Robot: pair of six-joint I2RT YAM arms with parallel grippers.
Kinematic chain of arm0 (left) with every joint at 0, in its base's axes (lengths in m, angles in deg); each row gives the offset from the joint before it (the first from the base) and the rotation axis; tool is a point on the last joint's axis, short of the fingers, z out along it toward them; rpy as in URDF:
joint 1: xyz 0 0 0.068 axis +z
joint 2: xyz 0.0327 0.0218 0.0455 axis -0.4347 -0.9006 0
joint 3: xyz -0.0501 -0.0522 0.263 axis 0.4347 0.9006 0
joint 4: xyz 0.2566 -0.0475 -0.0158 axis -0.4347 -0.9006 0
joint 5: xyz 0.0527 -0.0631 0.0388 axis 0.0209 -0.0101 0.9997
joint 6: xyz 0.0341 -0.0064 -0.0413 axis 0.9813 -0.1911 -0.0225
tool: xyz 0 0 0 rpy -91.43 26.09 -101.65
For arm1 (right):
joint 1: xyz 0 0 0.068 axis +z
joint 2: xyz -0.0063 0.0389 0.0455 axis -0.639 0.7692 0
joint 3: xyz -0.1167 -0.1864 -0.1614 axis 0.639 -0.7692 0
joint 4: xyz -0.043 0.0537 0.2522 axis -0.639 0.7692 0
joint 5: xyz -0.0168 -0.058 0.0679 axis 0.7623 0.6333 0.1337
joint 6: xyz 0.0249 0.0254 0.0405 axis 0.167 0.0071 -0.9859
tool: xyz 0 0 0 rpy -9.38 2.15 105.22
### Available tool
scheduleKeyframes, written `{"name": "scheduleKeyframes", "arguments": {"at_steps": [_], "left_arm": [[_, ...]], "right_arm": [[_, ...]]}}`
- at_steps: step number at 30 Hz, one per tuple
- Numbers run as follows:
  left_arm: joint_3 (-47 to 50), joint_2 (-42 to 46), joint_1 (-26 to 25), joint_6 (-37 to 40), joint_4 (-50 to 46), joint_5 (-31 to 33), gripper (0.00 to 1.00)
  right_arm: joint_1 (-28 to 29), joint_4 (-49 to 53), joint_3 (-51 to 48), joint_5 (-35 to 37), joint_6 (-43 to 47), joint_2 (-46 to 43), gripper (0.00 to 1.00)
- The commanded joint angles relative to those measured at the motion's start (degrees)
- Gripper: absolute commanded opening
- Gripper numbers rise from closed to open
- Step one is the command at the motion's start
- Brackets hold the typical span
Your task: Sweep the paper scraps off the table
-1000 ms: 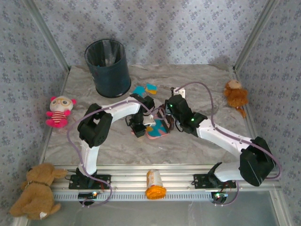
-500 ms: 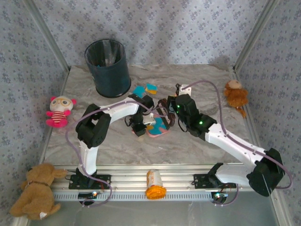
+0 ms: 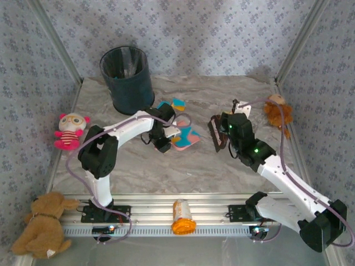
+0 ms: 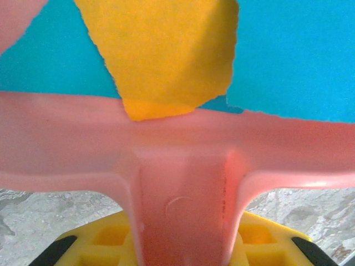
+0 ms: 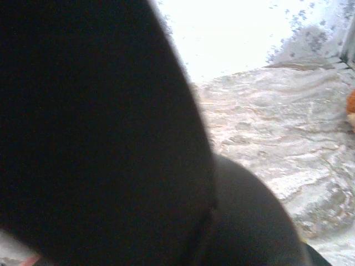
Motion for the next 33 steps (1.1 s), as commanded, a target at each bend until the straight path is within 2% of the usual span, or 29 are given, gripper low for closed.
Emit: {"name": "scheduleKeyframes", "arguments": {"at_steps": [1,5,12,20,25,33], "left_arm": [[-3.68,2.86,1.23,-1.7,0.16,-3.61,0.0],[-5.97,4.18,3.1,-2.77,0.07,-7.57,0.0],[-10.37,4.68,3.94,-2.5,-2.91,-7.44,0.0],[-15.05,6.51,5.76,-3.73,-4.58,-10.68,0.0],[-16.72,7.57,8.67,-7.72,-3.79,-13.38,0.0],[-24.13,4.89,15.15,-12.97,-7.62,-22.41,0.0]], "right_arm": [[-1.4,1.47,-0.74,0.45,-0.13,-1.94,0.0],[-2.55,1.84,-1.43,-0.36,-0.57,-2.2,0.0],[-3.57,1.48,-2.48,-1.71,-1.36,-2.02,0.0],[-4.81,-0.35,-2.61,-5.57,-1.08,-1.09,0.0],[-5.32,-0.57,-2.66,-6.94,-1.61,-0.26,0.0],[-5.58,-0.74,-2.61,-8.04,-1.97,0.51,0.0]]}}
